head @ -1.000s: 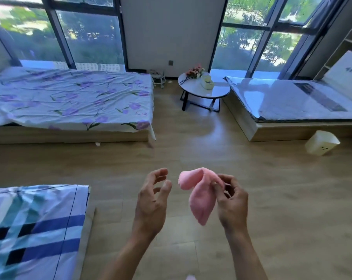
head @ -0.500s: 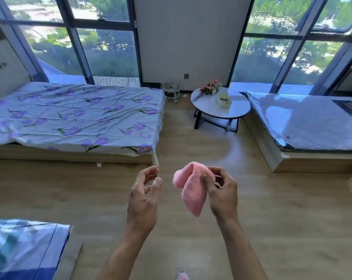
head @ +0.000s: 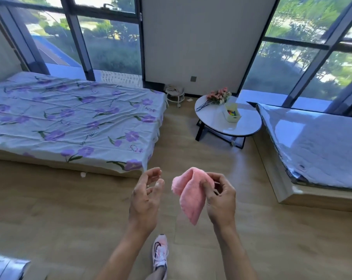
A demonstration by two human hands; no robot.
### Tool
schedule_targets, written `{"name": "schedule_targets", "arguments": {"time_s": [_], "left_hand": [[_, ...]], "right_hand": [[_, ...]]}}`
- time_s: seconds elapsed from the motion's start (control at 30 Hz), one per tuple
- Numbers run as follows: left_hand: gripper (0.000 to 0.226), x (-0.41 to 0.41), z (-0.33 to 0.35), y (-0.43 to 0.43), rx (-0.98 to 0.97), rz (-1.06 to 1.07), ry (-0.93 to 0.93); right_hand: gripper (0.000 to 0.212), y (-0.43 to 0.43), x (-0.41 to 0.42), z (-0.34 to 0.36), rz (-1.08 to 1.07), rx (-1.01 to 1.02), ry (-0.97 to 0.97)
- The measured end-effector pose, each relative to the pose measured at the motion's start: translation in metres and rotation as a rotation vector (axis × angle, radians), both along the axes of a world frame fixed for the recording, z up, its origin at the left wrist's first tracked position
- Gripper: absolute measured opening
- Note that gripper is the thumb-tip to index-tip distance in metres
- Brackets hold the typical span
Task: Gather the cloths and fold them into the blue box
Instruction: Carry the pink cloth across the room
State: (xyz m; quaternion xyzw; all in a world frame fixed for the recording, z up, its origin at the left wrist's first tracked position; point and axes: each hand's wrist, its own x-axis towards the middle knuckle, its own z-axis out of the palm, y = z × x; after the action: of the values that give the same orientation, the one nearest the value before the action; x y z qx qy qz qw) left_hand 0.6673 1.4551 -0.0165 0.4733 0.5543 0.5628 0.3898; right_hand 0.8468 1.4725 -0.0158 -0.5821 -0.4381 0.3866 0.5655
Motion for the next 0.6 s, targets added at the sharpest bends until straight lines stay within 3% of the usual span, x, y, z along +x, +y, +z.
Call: {"name": "schedule_targets", "arguments": {"time_s": [0.2,0.6], "left_hand": [[0.033,0.015,-0.004,0.159,-0.042,0.015,-0.063],[0.032,0.056,0.007,0.404,-0.070,0.010,0.030]], "right_hand": [[0.013,0.149,0.021,0.002,0.036,-0.032,-0.098],[0.019,0.408,0.070,-0.012,-0.026,-0.041,-0.029]]}}
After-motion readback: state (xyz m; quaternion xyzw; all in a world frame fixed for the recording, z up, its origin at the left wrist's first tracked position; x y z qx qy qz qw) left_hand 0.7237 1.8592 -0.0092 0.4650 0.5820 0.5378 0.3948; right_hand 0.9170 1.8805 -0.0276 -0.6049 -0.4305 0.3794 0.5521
